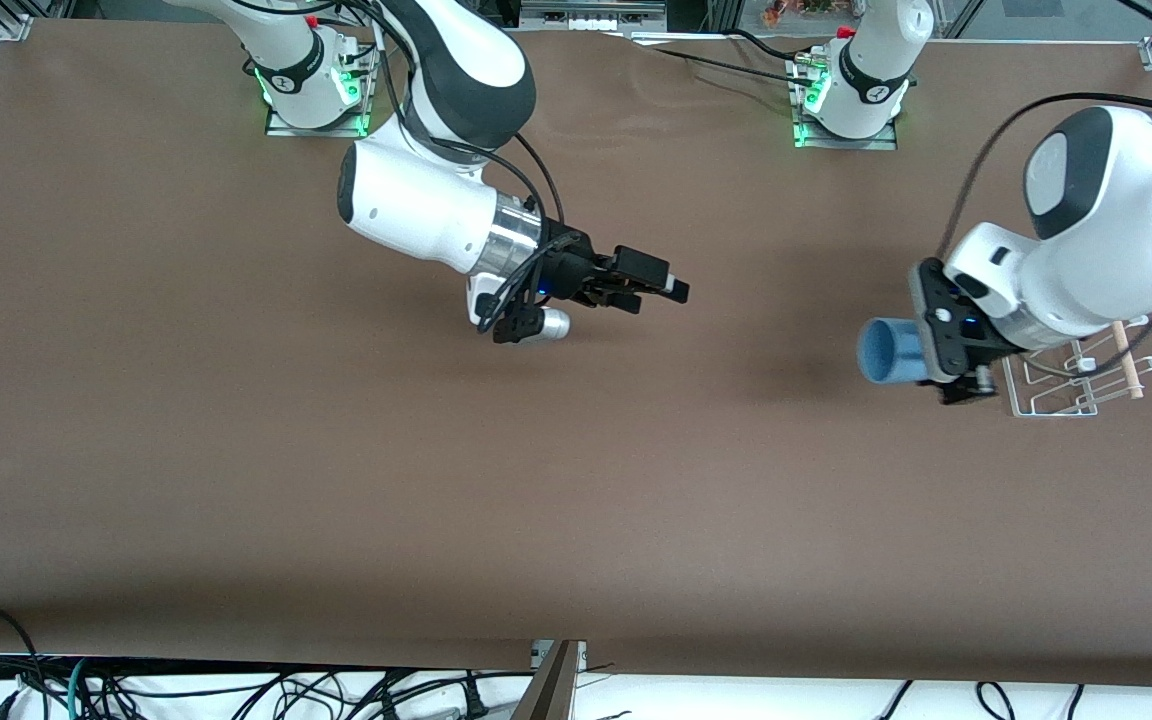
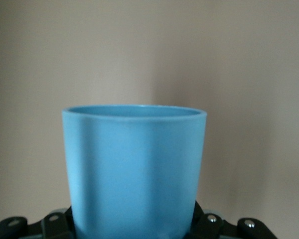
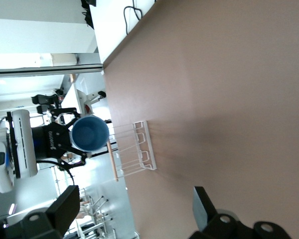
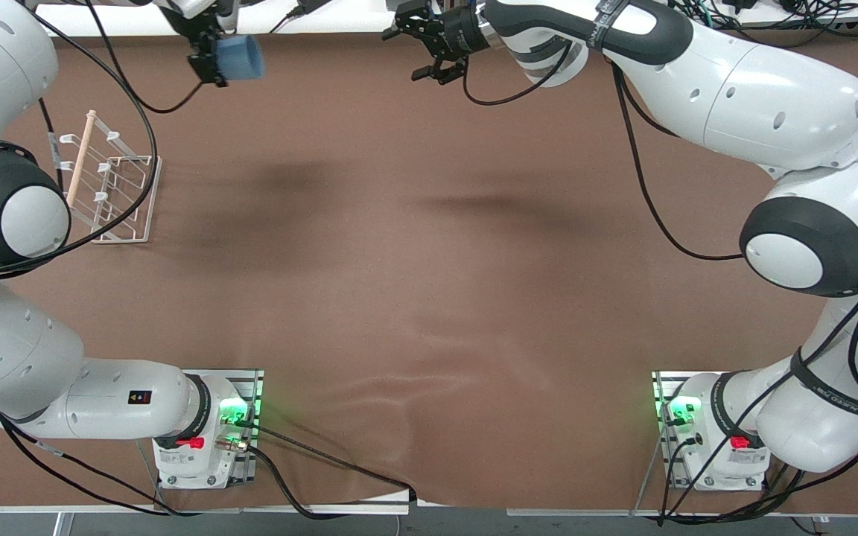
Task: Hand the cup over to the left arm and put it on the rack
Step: 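Open the right gripper while the left gripper carries the cup away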
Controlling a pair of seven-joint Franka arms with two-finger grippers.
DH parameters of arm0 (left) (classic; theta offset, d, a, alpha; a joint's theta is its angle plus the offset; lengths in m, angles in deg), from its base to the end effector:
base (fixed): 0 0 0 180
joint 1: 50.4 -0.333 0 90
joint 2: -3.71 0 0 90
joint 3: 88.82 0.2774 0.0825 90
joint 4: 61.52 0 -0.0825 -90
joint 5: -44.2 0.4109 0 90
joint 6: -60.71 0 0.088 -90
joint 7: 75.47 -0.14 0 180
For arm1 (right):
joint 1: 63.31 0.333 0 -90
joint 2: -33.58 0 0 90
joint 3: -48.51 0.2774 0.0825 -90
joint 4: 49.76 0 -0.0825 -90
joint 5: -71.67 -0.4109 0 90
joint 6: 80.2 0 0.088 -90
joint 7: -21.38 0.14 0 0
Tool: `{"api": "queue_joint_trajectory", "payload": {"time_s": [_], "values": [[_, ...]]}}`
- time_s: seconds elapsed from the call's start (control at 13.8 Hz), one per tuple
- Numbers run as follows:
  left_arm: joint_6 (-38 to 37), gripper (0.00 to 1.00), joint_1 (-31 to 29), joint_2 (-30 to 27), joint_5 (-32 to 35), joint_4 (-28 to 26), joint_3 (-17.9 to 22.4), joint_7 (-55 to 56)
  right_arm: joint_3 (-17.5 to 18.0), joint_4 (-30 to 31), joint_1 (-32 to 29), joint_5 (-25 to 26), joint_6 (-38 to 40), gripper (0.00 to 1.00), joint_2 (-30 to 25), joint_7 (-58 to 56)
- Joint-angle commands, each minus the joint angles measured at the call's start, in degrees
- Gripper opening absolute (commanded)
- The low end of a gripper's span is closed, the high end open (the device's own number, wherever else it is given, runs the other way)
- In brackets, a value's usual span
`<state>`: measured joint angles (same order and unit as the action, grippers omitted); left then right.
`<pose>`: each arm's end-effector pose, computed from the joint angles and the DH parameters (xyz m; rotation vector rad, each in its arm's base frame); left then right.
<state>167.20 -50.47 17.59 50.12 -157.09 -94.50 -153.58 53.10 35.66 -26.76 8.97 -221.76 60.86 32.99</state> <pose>0.6406 -0.0486 0.3801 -2.2842 2.1083 0.1315 0.5674 0.5054 0.3897 -2.1313 0.2497 0.0073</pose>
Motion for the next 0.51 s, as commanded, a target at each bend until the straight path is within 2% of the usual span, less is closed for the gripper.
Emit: {"api": "queue_joint_trajectory", "payload": {"time_s": [0.0, 0.22, 0.44], "values": [[-2.76, 0.0, 0.07, 0.17, 15.19, -0.58, 0.23, -0.02, -4.65, 5.28, 0.11, 5.89, 9.22, 1.0, -5.48, -0.27], [-6.28, 0.0, -1.94, 1.14, 28.93, -1.37, 0.32, 1.21, -11.16, 4.23, 0.11, 19.33, 26.55, 1.0, -7.59, -0.89], [-8.21, 0.0, -2.92, 0.79, 42.72, -6.54, 0.32, 2.96, -16.26, 4.23, 0.11, 27.95, 36.85, 1.0, -9.7, -1.59]]}}
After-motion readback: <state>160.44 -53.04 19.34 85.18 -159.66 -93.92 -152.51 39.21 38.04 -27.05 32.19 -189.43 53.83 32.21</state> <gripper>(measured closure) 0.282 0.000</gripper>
